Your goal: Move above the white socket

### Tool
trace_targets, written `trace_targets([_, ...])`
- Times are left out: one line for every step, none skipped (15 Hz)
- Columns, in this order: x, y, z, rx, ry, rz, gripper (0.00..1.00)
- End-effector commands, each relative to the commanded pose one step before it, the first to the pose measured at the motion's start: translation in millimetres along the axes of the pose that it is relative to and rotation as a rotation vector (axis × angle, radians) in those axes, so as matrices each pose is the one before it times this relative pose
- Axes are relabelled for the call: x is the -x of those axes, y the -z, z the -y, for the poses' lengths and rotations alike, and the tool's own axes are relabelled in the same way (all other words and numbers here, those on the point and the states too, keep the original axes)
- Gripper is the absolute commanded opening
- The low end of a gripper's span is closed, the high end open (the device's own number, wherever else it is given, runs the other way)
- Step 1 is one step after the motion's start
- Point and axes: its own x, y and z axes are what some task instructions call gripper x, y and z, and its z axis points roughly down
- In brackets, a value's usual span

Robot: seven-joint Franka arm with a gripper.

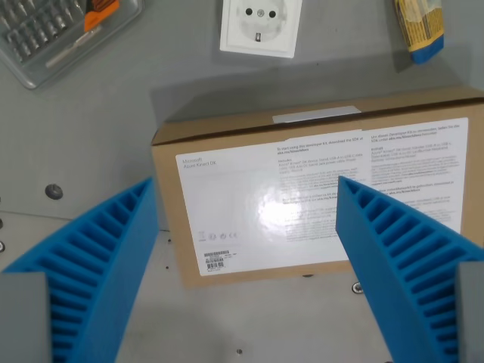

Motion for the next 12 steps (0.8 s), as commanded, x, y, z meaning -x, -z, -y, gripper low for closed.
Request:
trace_targets([-2.61,-6.51,-1.62,0.00503,-0.0410,-0.0415,1.00])
trace_targets([-0.85,-3.01,-0.32,-0.00046,-0.0021,-0.0006,1.00])
trace_targets([-0.86,-3.24,-0.33,-0.00049,-0.0028,-0.0004,1.00])
trace_targets([-0.88,-3.43,-0.34,0.00009,-0.0030,-0.0031,1.00])
trace_targets([-0.91,-3.62,-0.36,-0.00021,-0.0052,-0.0026,1.00])
trace_targets([-0.94,-3.83,-0.37,-0.00058,-0.0052,-0.0005,1.00])
trace_targets([-0.96,-4.01,-0.38,-0.00022,-0.0046,-0.0019,1.00])
trace_targets([-0.99,-4.16,-0.38,-0.00061,-0.0040,-0.0017,1.00])
trace_targets([-1.01,-4.29,-0.37,-0.00077,-0.0037,-0.0004,1.00])
trace_targets([-1.05,-4.42,-0.37,-0.00026,-0.0027,-0.0039,1.00])
trace_targets([-1.08,-4.54,-0.38,-0.00052,-0.0026,-0.0020,1.00])
trace_targets([-1.10,-4.65,-0.38,-0.00088,-0.0035,-0.0015,1.00])
